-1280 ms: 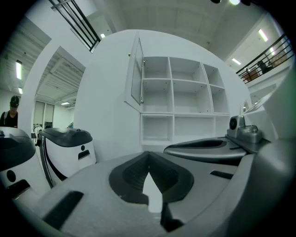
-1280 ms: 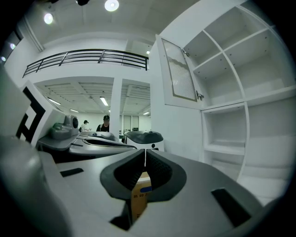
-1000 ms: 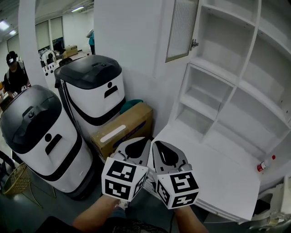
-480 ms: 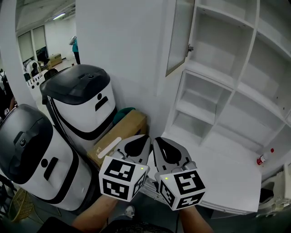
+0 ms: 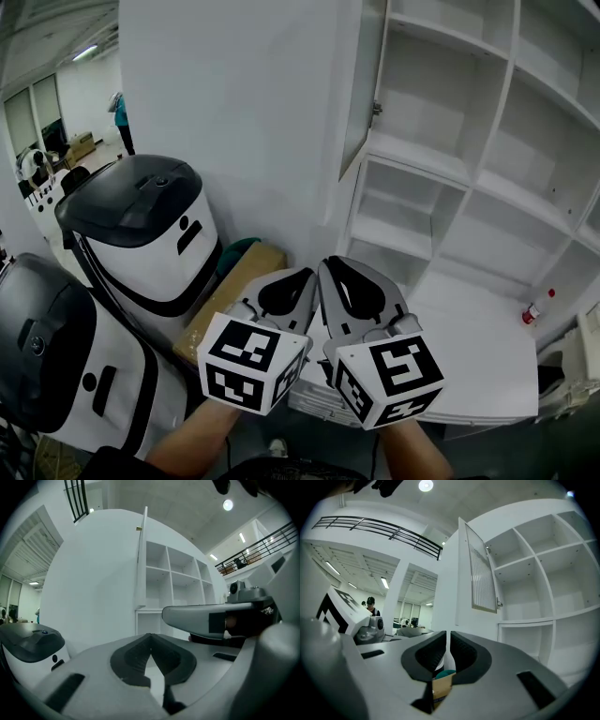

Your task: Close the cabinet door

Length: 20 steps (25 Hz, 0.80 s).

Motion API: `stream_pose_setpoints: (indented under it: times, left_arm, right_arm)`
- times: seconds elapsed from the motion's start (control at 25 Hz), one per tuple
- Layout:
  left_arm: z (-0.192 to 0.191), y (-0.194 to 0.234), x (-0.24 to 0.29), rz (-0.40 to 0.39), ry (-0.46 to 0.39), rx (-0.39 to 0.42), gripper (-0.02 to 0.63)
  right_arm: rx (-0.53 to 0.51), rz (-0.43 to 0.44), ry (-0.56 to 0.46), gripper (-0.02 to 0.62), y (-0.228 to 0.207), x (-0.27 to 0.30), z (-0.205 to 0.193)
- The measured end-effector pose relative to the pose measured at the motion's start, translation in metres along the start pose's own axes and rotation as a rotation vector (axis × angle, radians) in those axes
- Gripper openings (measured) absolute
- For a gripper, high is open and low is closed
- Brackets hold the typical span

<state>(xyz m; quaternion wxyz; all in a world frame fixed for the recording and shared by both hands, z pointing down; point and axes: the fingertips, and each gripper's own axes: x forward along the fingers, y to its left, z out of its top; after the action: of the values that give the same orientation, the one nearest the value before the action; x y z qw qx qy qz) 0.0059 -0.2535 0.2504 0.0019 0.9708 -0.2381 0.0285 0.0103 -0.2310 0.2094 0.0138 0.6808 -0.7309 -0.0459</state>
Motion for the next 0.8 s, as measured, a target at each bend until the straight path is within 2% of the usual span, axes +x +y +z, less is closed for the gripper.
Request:
stream_pose_setpoints:
  times: [0.52,0.8]
  left_arm:
    - [0.021,0.033,0.018,-0.097,-0.032,0.017,0.012]
    - [0.026,0.037,0.027,-0.142,-0.046,0.019,0.011]
  right_arm:
    - [-0.018,-0.144,-0.058,0.028,-0.015,0.032,0.032]
    - [-0.024,-0.194,-0.061,0.081,-0.019,0.044,0.037]
